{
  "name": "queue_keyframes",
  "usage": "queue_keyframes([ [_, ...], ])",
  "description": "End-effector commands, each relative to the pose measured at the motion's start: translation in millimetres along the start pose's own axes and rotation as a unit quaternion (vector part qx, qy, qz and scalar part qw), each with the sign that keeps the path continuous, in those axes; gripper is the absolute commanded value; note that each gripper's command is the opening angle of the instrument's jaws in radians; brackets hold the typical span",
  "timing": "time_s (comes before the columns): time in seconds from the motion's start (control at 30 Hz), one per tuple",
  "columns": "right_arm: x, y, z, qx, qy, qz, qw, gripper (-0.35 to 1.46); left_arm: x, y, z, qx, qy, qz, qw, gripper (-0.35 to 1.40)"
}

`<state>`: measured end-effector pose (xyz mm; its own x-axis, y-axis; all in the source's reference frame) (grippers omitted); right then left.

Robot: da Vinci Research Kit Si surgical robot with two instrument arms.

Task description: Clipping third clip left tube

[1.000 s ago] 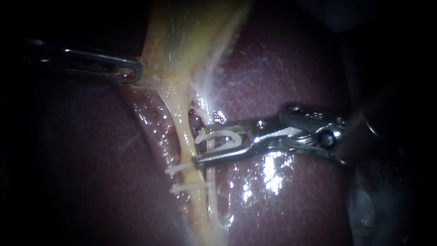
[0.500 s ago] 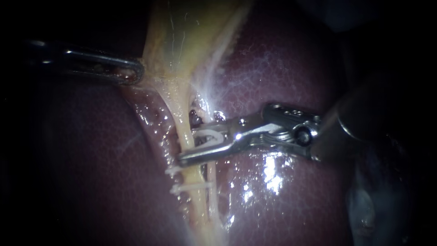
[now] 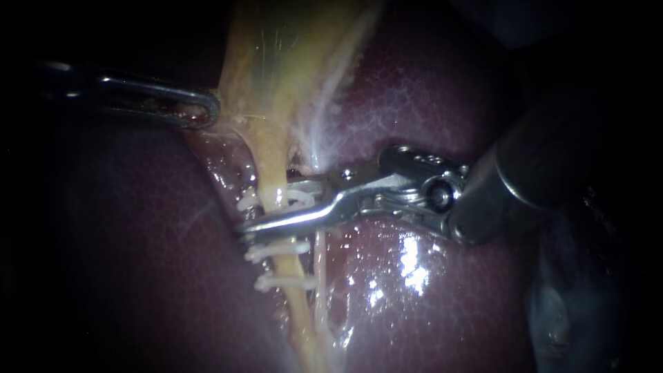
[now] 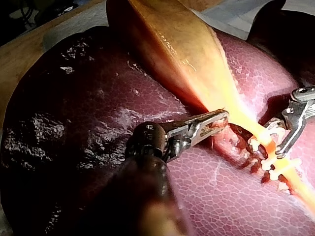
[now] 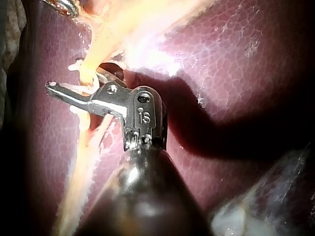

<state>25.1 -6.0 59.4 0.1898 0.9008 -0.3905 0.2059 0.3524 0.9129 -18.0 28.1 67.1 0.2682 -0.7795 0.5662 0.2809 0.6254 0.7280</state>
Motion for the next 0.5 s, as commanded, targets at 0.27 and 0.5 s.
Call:
queue_keyframes([
  [0.27, 1.0, 0.2, -0.3, 0.007, 0.01, 0.002, 0.9999, 0.39, 0.1, 0.0, 0.0, 0.001, 0.0, 0.0, 1.0, -0.35],
  [0.5, 1.0, 0.5, -0.5, 0.008, 0.013, 0.002, 0.9999, 0.17, 0.1, 0.0, 0.0, 0.001, 0.0, 0.0, 1.0, -0.35],
])
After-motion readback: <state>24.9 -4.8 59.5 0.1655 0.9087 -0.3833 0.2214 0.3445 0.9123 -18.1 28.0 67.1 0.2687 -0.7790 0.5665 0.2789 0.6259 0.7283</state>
